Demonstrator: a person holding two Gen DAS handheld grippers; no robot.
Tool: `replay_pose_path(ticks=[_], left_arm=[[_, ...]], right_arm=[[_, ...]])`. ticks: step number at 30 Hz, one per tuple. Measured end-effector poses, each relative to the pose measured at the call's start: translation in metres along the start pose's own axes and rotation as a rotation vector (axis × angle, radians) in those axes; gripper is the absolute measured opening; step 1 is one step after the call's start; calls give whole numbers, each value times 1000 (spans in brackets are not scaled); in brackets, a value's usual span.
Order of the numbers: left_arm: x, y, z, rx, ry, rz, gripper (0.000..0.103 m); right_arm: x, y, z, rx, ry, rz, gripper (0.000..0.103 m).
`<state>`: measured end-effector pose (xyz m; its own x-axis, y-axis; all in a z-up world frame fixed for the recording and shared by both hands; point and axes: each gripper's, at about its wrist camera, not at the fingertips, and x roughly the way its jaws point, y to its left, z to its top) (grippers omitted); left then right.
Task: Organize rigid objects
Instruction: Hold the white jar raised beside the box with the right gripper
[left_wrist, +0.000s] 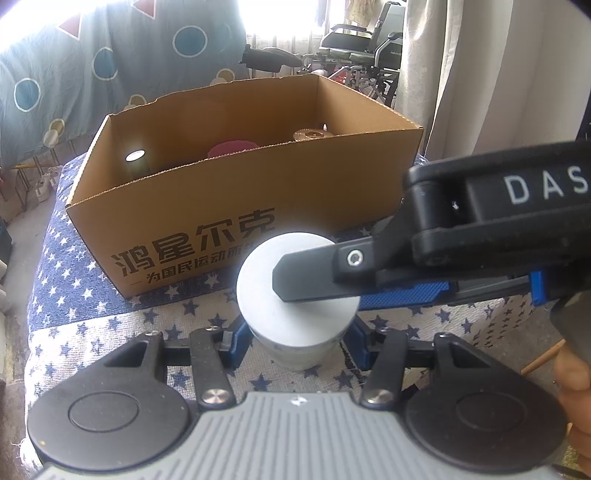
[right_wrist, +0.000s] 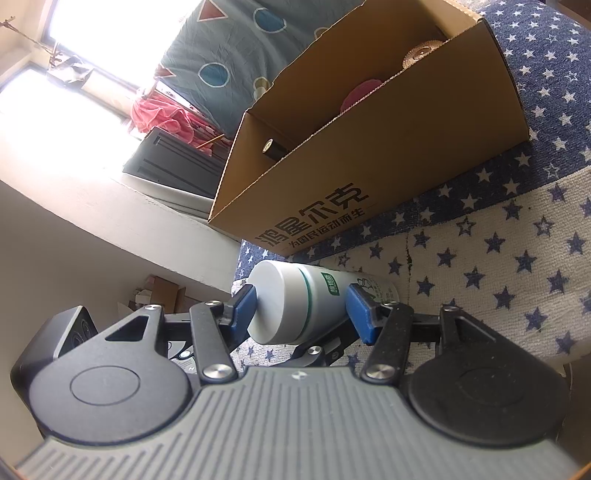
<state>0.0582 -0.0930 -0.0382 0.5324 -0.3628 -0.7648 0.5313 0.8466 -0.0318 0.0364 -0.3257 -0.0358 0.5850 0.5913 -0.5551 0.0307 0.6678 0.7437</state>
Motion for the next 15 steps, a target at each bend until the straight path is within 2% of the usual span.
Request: replay_pose_path(ticks=[15], left_arm=[[-1, 0, -3, -9, 0, -2, 54]], right_arm=[[3, 1, -2, 0, 4, -2, 56]])
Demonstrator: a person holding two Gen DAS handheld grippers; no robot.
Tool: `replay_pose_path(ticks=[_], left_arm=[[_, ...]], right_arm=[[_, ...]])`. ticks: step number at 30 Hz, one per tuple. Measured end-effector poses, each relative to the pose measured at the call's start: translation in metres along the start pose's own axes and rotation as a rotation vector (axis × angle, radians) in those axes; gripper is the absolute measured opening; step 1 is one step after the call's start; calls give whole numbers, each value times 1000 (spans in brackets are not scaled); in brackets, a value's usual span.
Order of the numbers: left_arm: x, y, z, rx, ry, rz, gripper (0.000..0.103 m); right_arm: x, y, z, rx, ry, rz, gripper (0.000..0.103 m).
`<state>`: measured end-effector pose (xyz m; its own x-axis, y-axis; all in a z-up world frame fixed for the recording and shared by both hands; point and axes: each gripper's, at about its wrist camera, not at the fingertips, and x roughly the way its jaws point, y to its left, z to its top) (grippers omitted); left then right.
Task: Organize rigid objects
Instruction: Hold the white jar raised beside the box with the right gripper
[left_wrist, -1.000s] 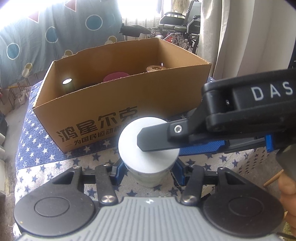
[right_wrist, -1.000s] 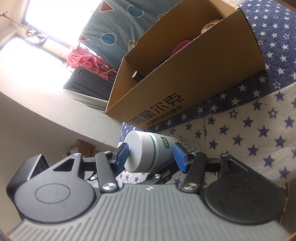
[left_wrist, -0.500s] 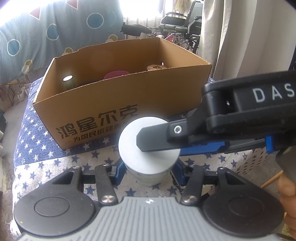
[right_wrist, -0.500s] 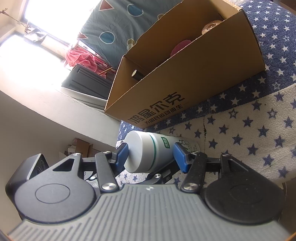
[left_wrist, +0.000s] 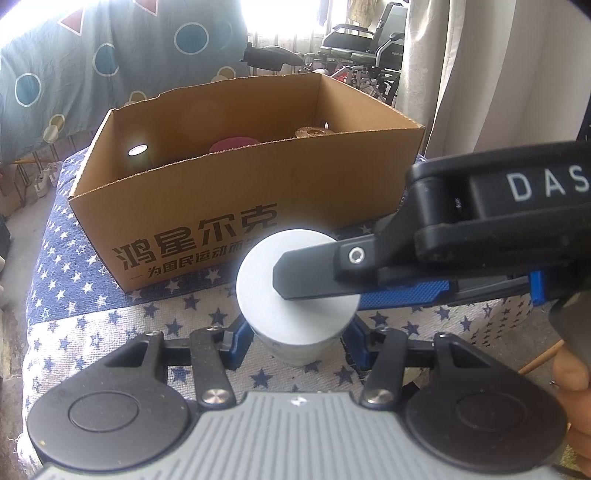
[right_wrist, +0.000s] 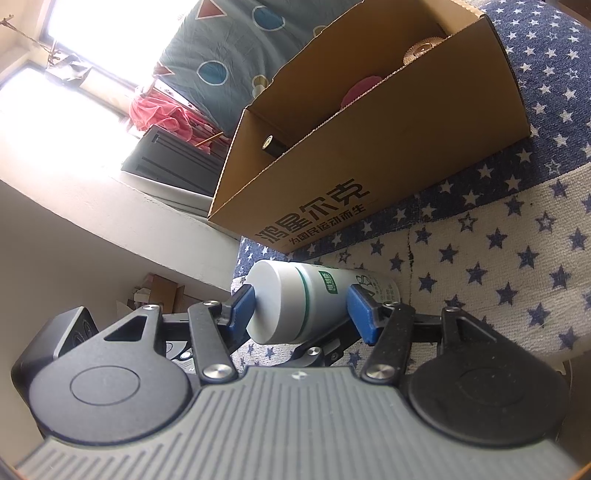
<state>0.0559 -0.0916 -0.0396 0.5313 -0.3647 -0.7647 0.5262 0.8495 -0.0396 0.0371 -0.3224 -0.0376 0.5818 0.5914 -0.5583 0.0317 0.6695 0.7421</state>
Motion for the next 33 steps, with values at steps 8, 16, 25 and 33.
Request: replay_pose_path(ticks=[8, 16, 25, 33], left_arm=[[-2, -2, 1, -3, -6, 2, 54], [-1, -4, 1, 1, -4, 3, 54], [0, -5, 1, 4, -2, 6, 54], [2, -7, 2, 13, 0, 12, 54]], right_arm=[[0, 1, -1, -1, -6, -1, 56], [-1, 0, -1, 3, -7, 0, 56], [-1, 0, -1, 6, -6, 0, 57], [-1, 0, -1, 6, -6, 0, 58]])
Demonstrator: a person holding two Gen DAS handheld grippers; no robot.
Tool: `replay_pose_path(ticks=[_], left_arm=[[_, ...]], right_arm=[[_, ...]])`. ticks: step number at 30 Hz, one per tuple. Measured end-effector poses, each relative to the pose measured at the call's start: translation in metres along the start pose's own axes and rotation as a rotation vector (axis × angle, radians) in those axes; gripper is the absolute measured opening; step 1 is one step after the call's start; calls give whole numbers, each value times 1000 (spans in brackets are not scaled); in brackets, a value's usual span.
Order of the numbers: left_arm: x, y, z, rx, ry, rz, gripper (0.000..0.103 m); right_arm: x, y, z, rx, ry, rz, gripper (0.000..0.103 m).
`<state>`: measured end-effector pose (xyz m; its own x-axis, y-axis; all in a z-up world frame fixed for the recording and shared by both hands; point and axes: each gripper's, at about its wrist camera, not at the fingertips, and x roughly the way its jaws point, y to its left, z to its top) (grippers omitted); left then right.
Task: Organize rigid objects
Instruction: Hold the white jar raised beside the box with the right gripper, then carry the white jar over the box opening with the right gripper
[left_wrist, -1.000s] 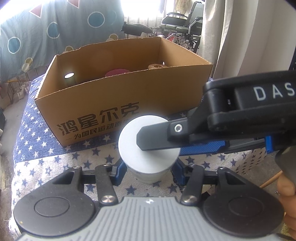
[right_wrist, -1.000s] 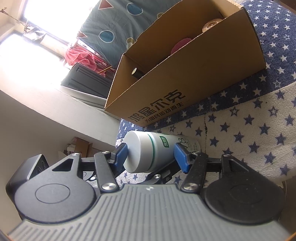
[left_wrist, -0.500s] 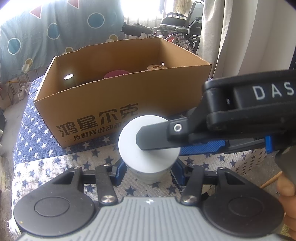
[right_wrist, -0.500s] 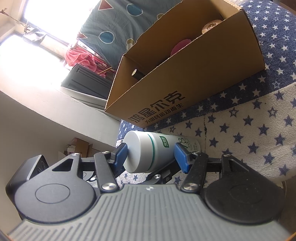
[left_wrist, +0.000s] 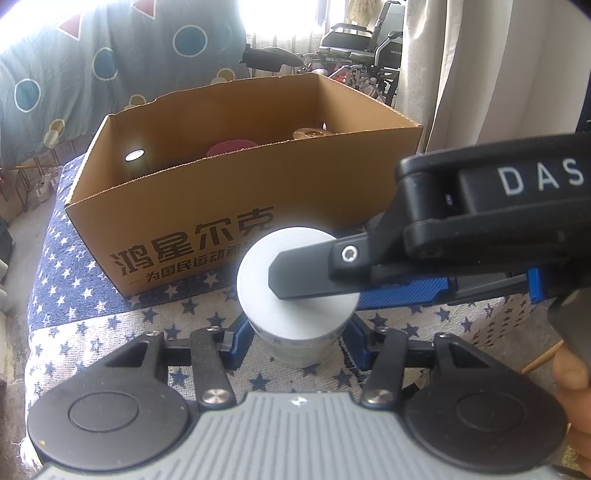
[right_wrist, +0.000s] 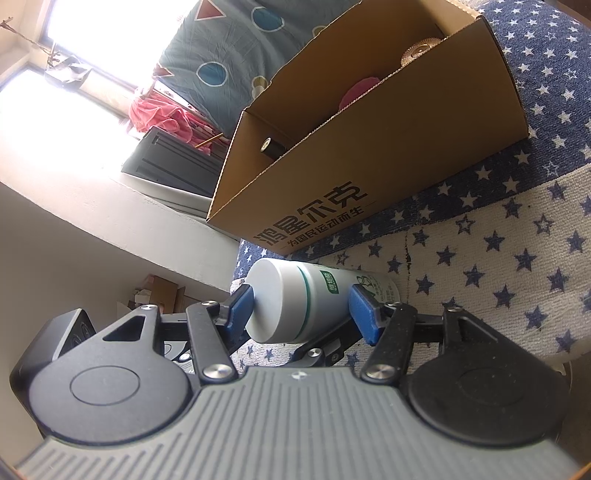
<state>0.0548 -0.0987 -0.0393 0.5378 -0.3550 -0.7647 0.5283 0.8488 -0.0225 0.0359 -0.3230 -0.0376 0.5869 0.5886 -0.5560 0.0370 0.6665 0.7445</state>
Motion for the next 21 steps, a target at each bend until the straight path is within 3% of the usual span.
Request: replay_pose_path(ticks=[21], left_arm=[[1, 0, 0, 6, -2, 1, 54]], right_arm=[[0, -2, 1, 4, 0, 2, 59]])
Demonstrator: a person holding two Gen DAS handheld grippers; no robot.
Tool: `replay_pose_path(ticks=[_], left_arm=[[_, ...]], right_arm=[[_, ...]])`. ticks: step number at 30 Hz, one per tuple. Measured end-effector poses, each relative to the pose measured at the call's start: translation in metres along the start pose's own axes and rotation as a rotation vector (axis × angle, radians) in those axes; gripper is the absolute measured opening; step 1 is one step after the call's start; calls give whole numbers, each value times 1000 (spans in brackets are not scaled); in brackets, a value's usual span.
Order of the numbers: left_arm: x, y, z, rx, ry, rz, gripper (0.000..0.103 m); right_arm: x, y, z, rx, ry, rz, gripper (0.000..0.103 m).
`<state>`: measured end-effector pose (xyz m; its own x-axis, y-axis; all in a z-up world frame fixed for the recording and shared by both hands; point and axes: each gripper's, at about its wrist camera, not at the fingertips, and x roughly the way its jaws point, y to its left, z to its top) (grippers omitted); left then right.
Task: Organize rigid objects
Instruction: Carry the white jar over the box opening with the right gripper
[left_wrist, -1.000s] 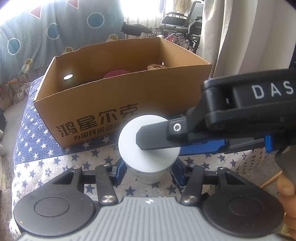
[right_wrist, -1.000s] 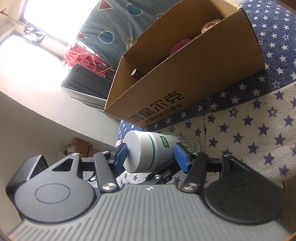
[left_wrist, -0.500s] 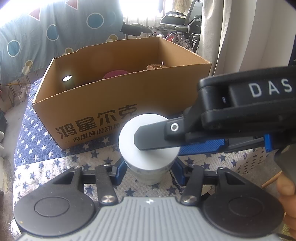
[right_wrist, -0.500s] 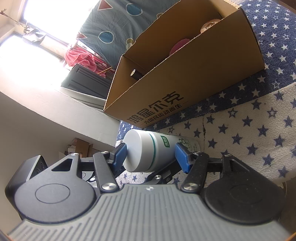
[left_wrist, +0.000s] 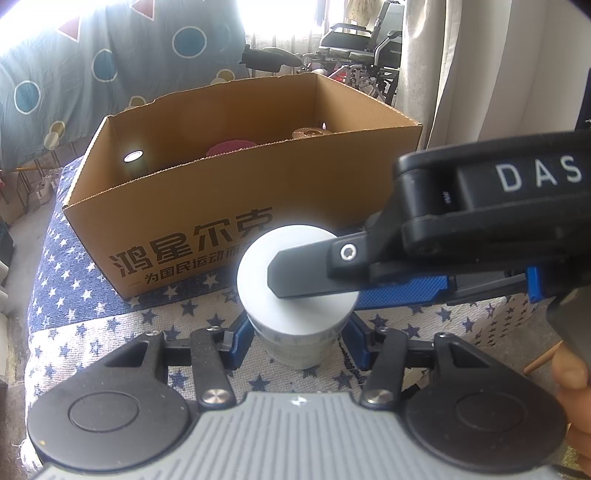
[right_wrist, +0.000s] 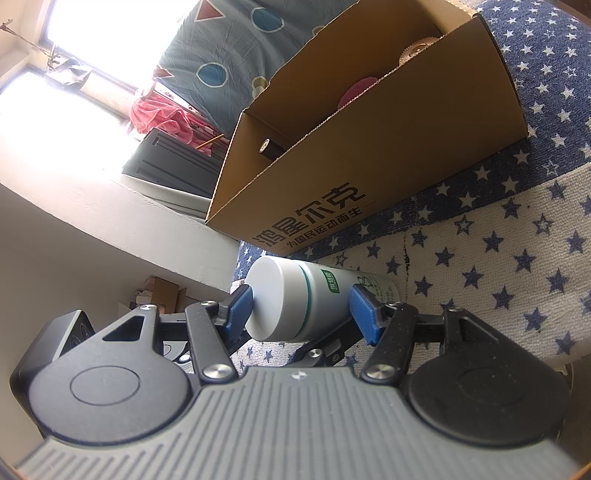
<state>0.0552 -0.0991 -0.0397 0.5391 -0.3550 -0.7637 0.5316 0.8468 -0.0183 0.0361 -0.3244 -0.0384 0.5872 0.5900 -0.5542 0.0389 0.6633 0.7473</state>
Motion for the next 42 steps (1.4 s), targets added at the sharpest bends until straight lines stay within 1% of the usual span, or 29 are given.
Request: replay_pose_path(ticks=[14, 18, 21, 24, 26, 29, 31, 34, 37, 39, 42], left_arm=[[-1, 1, 1, -13, -3, 2, 53], [-17, -2, 6, 0, -44, 26, 53], [-37, -3, 20, 24, -101, 50, 53], [-60, -4, 46, 52, -179, 73, 53], [-72, -4, 68, 68, -230, 70, 54], [-78, -5, 103, 76, -275, 42, 53], [-72, -6, 124, 73, -291, 16, 54], [-50, -8, 152, 55, -270, -36, 54], [-17, -11, 170, 40, -218, -82, 54], [7, -12, 176, 34, -175, -106, 54], [41, -15, 181, 35, -111, -126, 54]], right_arm=[[-1, 0, 0, -1, 0, 3, 59], [-8, 10, 3, -29, -8, 25, 59], [-20, 29, 11, -84, -35, 54, 59], [-37, 55, 27, -163, -81, 85, 59], [-51, 72, 42, -217, -126, 99, 60], [-68, 88, 69, -277, -184, 97, 61], [-76, 93, 89, -307, -214, 81, 62], [-80, 88, 117, -316, -233, 40, 62], [-77, 69, 141, -296, -230, -5, 62], [-72, 50, 156, -273, -219, -39, 63], [-56, 23, 168, -244, -195, -83, 63]])
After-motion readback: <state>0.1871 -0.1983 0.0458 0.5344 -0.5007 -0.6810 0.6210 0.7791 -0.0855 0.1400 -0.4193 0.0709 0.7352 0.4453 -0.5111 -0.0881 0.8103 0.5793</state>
